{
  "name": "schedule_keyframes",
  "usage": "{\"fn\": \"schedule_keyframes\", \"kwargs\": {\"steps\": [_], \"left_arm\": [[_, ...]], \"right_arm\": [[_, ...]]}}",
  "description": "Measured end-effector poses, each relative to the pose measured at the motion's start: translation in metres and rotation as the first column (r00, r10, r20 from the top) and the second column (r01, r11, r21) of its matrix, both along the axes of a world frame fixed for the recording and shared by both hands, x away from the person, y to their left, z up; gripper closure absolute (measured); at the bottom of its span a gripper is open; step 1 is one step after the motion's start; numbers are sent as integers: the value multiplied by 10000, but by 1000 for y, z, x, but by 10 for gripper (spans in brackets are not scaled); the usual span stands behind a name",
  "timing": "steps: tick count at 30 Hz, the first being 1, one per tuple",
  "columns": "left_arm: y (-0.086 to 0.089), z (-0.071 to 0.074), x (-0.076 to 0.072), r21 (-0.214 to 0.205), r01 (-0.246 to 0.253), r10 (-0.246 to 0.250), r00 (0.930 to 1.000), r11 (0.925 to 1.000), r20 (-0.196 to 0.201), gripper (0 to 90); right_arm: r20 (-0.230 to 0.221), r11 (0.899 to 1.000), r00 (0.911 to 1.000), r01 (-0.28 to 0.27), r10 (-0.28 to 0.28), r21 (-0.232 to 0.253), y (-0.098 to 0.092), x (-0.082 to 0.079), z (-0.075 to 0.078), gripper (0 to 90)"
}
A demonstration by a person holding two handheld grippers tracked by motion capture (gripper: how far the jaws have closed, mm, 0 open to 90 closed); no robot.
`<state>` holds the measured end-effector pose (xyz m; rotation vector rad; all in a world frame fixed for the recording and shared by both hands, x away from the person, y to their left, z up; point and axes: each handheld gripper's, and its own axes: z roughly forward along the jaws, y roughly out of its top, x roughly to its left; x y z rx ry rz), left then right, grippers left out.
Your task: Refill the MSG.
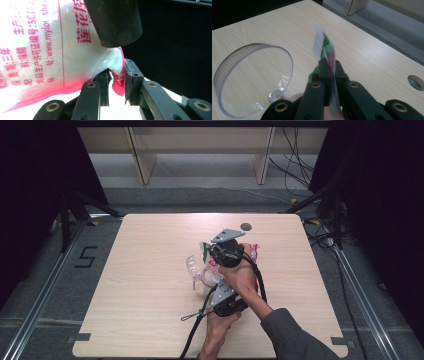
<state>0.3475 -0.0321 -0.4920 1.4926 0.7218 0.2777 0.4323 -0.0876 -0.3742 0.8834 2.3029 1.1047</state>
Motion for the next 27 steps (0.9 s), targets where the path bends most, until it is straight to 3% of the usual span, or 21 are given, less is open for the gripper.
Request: {"fn": "schedule_keyframes", "kwargs": {"steps": [2,3,4,6,7,8,9,11,15,18,19,23,27], "left_arm": [[1,0,0,93,120,-121,9999,9999,81,759],[0,1,0,-92,97,-97,9999,9999,52,759],[0,1,0,-96,101,-101,9999,9999,53,759],[0,1,0,-61,104,-104,9999,9999,37,759],[-1,1,0,-29,92,-92,10000,10000,19,758],[-1,0,0,-24,87,-87,10000,10000,21,758],[-1,1,0,-26,89,-89,10000,10000,19,758],[0,1,0,-15,100,-100,9999,9999,37,758],[-1,1,0,-45,110,-110,9999,9999,40,758],[0,2,0,-42,116,-116,9999,9999,67,758],[0,2,0,-58,122,-122,9999,9999,80,758],[-1,1,0,-71,179,-178,9998,9998,113,759],[-1,1,0,-28,159,-159,9998,9999,92,760]], "right_arm": [[-15,9998,9999,112,-112,153,0,0,1,895],[-10,10000,10000,-61,61,-40,-1,0,3,896],[-243,9996,9994,240,-237,144,0,-2,3,895],[43,9999,10000,-25,25,-153,1,0,2,896],[-195,9997,9998,53,-57,-235,2,-2,2,896],[-40,9991,9999,-124,123,-414,2,0,0,895],[-7,9995,10000,72,-72,-307,4,-1,-1,895],[-235,9994,9997,-81,74,-322,3,-1,1,896],[-31,9998,10000,37,-37,-200,3,0,0,896],[-277,9998,9994,187,-186,36,2,-1,1,896],[-149,9999,9999,-52,50,-131,0,1,3,896],[-141,9998,9999,-14,12,-200,0,0,3,895],[-137,9996,9996,240,-238,160,0,-2,4,896]]}}
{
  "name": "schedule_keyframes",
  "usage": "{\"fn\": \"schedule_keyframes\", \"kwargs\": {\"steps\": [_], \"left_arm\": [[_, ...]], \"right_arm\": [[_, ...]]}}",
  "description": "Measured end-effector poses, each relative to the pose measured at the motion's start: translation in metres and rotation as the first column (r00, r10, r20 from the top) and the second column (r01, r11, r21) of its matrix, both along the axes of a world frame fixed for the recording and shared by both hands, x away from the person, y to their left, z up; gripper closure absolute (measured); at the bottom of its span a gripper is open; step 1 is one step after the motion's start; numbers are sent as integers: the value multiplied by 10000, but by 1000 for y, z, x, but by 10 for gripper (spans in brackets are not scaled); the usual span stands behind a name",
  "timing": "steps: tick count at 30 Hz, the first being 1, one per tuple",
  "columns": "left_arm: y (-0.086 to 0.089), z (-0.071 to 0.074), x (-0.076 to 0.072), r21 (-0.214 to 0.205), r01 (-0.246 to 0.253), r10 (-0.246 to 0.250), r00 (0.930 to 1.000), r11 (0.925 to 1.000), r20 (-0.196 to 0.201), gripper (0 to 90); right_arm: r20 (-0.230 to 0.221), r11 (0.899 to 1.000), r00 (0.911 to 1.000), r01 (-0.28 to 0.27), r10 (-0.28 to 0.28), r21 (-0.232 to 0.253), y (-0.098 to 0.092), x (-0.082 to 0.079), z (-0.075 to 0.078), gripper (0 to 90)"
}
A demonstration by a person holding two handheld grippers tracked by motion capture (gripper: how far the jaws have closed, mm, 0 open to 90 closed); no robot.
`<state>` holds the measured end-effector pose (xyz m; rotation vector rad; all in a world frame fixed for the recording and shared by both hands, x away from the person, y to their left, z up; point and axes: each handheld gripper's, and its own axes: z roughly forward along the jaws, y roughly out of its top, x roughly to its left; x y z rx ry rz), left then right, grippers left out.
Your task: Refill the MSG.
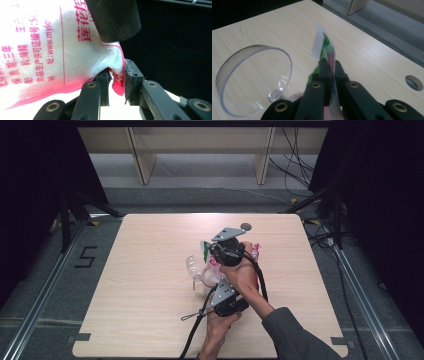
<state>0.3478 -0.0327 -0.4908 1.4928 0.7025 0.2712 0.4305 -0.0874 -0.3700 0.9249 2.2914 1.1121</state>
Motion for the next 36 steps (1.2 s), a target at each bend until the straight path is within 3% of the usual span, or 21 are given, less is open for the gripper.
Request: {"fn": "schedule_keyframes", "kwargs": {"steps": [1,5,8,9,11,14,15,18,20,22,26,28,31,34,35,36], "left_arm": [[0,0,0,17,-1,1,10000,10000,14,760],[-2,-1,1,-16,29,-29,10000,10000,5,762],[-2,-1,0,45,-7,8,10000,10000,-30,762],[-2,-2,0,50,8,-8,10000,10000,-43,762],[-2,-2,0,24,15,-15,10000,10000,-36,762],[-2,-2,0,42,58,-58,10000,10000,-19,762],[-3,-2,0,24,73,-72,10000,10000,-21,762],[-3,-2,0,17,63,-63,10000,10000,-22,761],[-2,-1,0,25,29,-29,10000,10000,-46,761],[-2,-2,0,-82,59,-60,10000,9999,-19,760],[-1,-1,0,-44,33,-33,10000,10000,-48,759],[-1,-1,0,-35,21,-21,10000,10000,-49,759],[0,-1,0,215,63,-63,10000,9997,-5,759],[-1,0,-1,-56,9,-9,10000,10000,-22,760],[-1,0,-1,-67,27,-27,10000,10000,-7,761],[-1,0,-1,-67,27,-27,10000,10000,-7,761]], "right_arm": [[176,9994,9995,-274,277,-197,-2,2,1,896],[34,9999,9999,-106,107,-83,-3,-1,4,897],[242,10000,9997,-48,47,43,-5,0,5,897],[-97,10000,9999,-77,77,48,-5,-2,6,897],[282,10000,9996,-51,49,48,-6,0,5,897],[52,10000,10000,-69,69,-6,-6,-1,6,897],[284,9999,9995,-142,144,-67,-6,0,4,897],[48,9998,9999,-141,142,-135,-5,0,3,896],[149,9998,9999,-45,48,-179,-3,0,1,897],[-118,9994,9999,-104,101,-326,-2,0,0,896],[-94,9994,9999,-95,92,-341,1,1,-3,896],[80,9981,9994,-346,350,-517,0,3,-3,896],[-90,9989,9998,-181,177,-421,1,2,-3,896],[-225,9992,9996,-183,175,-342,-1,1,0,896],[105,9994,9997,-232,235,-273,-2,2,-1,896],[105,9994,9997,-232,235,-273,-2,2,-1,896]]}}
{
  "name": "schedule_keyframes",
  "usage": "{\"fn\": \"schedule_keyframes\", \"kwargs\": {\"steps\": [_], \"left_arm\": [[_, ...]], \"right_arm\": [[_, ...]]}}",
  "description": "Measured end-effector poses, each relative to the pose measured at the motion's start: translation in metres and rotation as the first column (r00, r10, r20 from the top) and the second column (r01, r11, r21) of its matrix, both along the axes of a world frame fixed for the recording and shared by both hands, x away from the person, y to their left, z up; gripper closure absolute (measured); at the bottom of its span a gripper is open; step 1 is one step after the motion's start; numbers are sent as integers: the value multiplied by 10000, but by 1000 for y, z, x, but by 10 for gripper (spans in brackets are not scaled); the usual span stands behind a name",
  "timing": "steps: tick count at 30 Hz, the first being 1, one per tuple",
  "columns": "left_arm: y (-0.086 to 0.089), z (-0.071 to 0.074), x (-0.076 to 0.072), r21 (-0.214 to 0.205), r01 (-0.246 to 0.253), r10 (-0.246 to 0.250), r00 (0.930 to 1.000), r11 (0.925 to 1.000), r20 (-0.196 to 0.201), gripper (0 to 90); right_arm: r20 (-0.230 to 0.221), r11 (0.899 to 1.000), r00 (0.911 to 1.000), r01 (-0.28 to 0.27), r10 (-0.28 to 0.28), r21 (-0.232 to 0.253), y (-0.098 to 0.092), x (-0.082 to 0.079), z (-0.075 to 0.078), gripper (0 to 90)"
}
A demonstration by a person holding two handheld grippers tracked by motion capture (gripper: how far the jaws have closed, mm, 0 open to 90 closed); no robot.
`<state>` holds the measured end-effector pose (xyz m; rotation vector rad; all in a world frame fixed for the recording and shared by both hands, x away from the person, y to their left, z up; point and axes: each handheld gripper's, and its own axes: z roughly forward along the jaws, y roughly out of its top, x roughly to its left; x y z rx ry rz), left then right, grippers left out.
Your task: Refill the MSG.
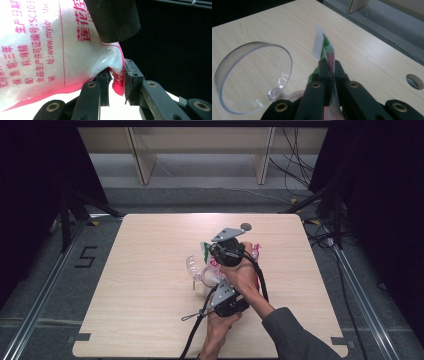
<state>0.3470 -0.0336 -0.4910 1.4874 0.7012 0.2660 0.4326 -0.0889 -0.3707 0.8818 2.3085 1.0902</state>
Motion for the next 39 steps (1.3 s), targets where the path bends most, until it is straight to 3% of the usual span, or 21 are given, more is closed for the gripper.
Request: {"fn": "schedule_keyframes", "kwargs": {"steps": [1,2,3,4,6,8,9,13,15,17,18,19,21,28,33,36,39], "left_arm": [[-1,0,0,-11,33,-33,10000,10000,44,761],[-1,0,0,-7,51,-51,10000,10000,26,761],[-2,-1,1,-79,156,-155,9998,9998,93,761],[-1,-1,0,117,175,-176,9998,9998,43,762],[-4,-1,0,-64,145,-145,9999,9999,15,762],[-4,-1,0,15,132,-132,9999,9999,8,763],[-4,-1,0,-7,184,-184,9998,9998,31,763],[-4,-3,1,195,251,-250,9997,9995,-38,764],[-5,-3,2,26,212,-212,9998,9998,-32,764],[-2,-2,1,323,199,-199,9998,9993,-14,764],[-4,-3,2,-19,255,-255,9997,9997,16,764],[-3,-3,2,126,289,-290,9996,9995,75,764],[-3,-2,1,-71,206,-206,9998,9998,-11,764],[-1,-2,2,-103,180,-180,9998,9998,-71,764],[-1,-4,3,-189,224,-225,9997,9996,-55,764],[0,-4,4,74,258,-257,9996,9996,-72,765],[-1,-4,4,3,228,-228,9997,9997,-99,765]], "right_arm": [[-268,9999,9996,108,-105,103,-1,-3,3,896],[-62,9999,9999,109,-108,134,-2,-2,3,896],[-106,9999,9999,115,-115,66,-3,-2,4,897],[-146,9999,9998,126,-125,91,-4,-2,4,897],[2,9998,9999,168,-168,84,-5,-2,5,897],[96,9996,9998,185,-187,195,-6,-3,7,897],[35,10000,10000,86,-86,29,-7,-3,9,898],[-3,9999,9999,118,-118,117,-8,-6,11,898],[229,9998,9997,124,-127,138,-8,-6,12,899],[259,10000,9997,-22,22,-14,-8,-6,14,900],[272,10000,9996,-48,48,-6,-8,-6,14,900],[273,10000,9996,-40,39,21,-8,-6,14,900],[212,10000,9998,-52,51,26,-7,-6,14,900],[83,10000,10000,-26,26,-50,-3,-5,12,900],[201,10000,9998,54,-54,16,-1,-6,11,900],[405,9998,9991,-146,152,-157,-2,-5,12,900],[393,9998,9991,-135,141,-147,-2,-5,12,900]]}}
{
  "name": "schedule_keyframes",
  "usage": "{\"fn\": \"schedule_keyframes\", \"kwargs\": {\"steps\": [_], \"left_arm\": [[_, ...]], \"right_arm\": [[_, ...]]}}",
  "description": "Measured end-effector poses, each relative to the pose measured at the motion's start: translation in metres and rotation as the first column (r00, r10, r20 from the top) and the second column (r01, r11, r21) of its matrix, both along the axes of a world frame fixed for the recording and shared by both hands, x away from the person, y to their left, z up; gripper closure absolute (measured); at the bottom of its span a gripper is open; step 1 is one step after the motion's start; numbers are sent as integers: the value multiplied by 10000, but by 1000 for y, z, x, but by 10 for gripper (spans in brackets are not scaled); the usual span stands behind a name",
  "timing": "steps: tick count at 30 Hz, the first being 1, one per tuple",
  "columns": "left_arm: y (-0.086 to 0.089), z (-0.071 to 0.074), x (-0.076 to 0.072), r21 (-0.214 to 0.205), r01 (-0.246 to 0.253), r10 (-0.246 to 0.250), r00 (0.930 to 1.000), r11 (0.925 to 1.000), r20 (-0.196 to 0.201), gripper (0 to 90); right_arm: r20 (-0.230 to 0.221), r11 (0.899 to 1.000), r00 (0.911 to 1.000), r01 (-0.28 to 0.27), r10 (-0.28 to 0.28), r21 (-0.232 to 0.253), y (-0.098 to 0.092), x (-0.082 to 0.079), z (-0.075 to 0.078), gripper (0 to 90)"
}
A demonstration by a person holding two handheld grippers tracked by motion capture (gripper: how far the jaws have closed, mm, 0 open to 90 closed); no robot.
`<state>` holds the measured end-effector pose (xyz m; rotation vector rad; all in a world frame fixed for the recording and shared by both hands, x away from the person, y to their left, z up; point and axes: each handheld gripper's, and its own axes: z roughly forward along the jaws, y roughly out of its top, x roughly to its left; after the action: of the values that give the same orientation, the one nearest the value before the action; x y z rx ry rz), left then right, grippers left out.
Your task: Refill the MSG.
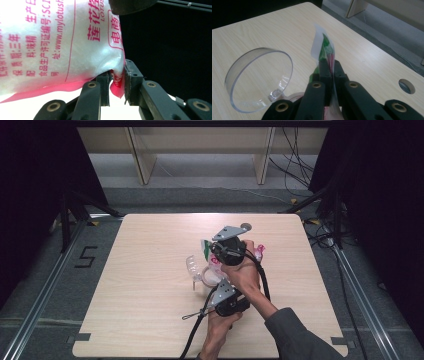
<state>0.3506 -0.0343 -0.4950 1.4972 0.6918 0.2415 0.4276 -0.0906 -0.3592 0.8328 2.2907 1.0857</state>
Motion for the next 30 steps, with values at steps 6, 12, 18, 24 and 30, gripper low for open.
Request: {"fn": "schedule_keyframes", "kwargs": {"steps": [6,12,18,24,30], "left_arm": [[0,-1,0,-56,55,-55,10000,10000,46,765],[-3,-3,2,-349,146,-144,9999,9993,74,766],[-3,-3,1,-65,0,-1,9999,10000,-116,766],[-3,-3,1,-133,40,-43,9998,9999,-180,766],[-3,-4,2,-140,39,-40,10000,9999,-80,765]], "right_arm": [[-162,9999,9999,41,-39,155,0,-1,1,900],[170,9999,9998,54,-57,145,-2,-3,4,900],[289,10000,9996,68,-68,6,-4,-6,11,900],[252,10000,9997,68,-69,34,-2,-10,15,900],[690,10000,9976,-15,21,-79,-3,-11,19,900]]}}
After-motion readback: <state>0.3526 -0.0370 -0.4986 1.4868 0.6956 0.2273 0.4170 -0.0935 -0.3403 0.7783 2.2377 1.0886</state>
